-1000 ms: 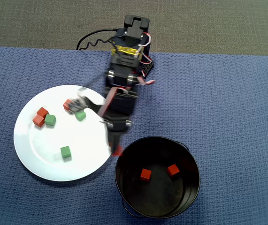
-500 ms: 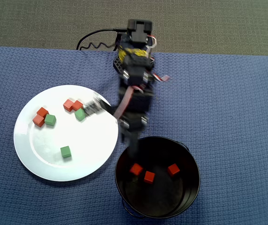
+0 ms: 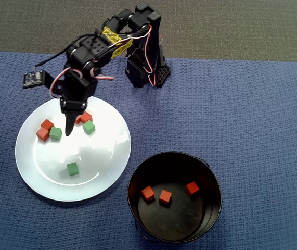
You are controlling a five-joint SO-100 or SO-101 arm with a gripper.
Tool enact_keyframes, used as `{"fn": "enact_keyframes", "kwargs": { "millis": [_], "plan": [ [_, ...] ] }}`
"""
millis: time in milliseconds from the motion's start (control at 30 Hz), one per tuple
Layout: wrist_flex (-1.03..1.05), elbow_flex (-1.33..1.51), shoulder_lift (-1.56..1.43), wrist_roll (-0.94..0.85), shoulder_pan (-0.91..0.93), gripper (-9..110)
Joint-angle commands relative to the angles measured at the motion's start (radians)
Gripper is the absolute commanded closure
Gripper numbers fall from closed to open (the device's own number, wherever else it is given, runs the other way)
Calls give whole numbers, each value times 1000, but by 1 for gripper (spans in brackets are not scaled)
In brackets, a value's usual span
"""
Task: Pick up the red cubes from the white plate and place them in the black recipient
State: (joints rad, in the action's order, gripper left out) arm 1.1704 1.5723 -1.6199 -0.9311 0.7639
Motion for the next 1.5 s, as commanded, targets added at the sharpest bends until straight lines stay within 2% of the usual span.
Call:
{"fn": "enact_keyframes", "kwargs": {
  "millis": [0, 233, 400, 667, 833, 1133, 1467],
  "plan": [
    [-49, 40, 37, 35, 66, 83],
    [-69, 51, 140, 69, 135, 85],
    [-63, 8, 184, 244, 202, 85],
    [-28, 8, 192, 400, 222, 85],
    [-17, 31, 190, 419, 219, 85],
    [32, 43, 198, 351, 219, 84],
    [-23, 126, 218, 310, 206, 85]
  ]
}}
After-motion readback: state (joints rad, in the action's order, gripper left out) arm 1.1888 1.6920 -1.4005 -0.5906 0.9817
